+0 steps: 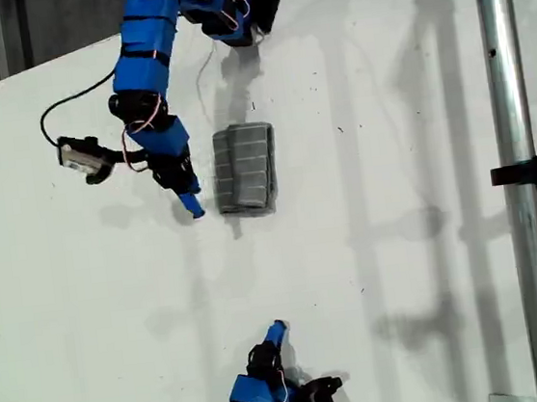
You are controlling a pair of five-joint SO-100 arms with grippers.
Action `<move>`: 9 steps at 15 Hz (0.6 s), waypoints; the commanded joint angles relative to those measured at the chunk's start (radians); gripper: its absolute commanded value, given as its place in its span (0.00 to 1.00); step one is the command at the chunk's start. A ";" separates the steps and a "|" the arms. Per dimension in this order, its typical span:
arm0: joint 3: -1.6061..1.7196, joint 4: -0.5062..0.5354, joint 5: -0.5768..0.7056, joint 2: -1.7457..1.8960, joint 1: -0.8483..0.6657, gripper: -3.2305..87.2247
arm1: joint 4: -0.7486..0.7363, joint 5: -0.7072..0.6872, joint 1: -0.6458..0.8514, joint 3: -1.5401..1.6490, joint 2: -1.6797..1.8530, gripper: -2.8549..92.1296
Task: Grasp corners of a towel and fold twice.
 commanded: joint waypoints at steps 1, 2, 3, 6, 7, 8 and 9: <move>0.006 0.011 0.130 0.006 -0.006 0.04 | -0.006 0.029 0.104 0.344 0.357 0.14; 0.006 0.011 0.308 0.006 -0.008 0.04 | -0.014 0.043 0.135 0.561 0.546 0.06; 0.006 0.006 0.476 0.006 -0.005 0.03 | -0.008 0.060 0.149 0.770 0.750 0.03; 0.006 0.009 0.456 0.006 -0.006 0.03 | 0.109 0.250 0.118 1.233 1.308 0.03; 0.006 0.009 0.456 0.006 -0.006 0.03 | 0.198 0.348 0.126 1.350 1.466 0.03; 0.006 0.009 0.454 0.006 -0.006 0.03 | 0.314 0.362 0.138 1.328 1.430 0.05; 0.006 0.009 0.454 0.006 -0.008 0.03 | 0.321 0.368 0.144 1.335 1.459 0.05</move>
